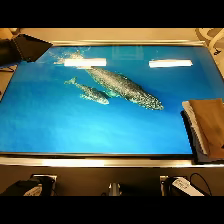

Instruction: Fold the shirts.

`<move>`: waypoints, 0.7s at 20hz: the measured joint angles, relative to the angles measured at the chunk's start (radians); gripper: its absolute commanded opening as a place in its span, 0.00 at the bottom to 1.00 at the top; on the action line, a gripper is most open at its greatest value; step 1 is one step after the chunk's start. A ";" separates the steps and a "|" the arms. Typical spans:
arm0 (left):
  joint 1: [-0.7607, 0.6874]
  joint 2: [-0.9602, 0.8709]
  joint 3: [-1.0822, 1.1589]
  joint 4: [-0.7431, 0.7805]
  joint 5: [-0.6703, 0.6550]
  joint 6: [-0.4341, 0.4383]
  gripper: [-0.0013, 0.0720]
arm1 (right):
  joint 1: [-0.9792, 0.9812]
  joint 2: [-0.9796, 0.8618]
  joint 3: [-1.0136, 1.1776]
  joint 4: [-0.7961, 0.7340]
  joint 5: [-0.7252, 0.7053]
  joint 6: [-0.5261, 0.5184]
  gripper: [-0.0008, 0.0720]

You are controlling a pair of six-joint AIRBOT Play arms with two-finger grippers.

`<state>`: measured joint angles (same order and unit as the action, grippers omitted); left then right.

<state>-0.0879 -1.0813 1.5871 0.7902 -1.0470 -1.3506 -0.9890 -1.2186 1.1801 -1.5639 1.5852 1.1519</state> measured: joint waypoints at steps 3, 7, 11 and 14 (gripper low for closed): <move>0.000 0.000 0.000 0.000 0.009 -0.003 0.05 | 0.001 0.000 0.112 -0.052 -0.039 -0.060 0.93; -0.003 -0.013 0.015 0.016 0.063 -0.003 0.04 | 0.085 0.000 0.357 -0.073 -0.211 -0.156 0.93; -0.050 -0.104 0.082 0.360 0.023 -0.105 0.05 | 0.365 -0.009 0.494 -0.072 -0.353 -0.172 0.93; -0.098 -0.204 0.105 0.703 -0.137 -0.234 0.47 | 0.651 -0.064 0.526 -0.068 -0.312 -0.103 0.93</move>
<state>-0.1856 -1.2854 1.6924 1.4937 -1.1843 -1.5845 -0.3378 -1.2827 1.7065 -1.6318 1.2728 1.0485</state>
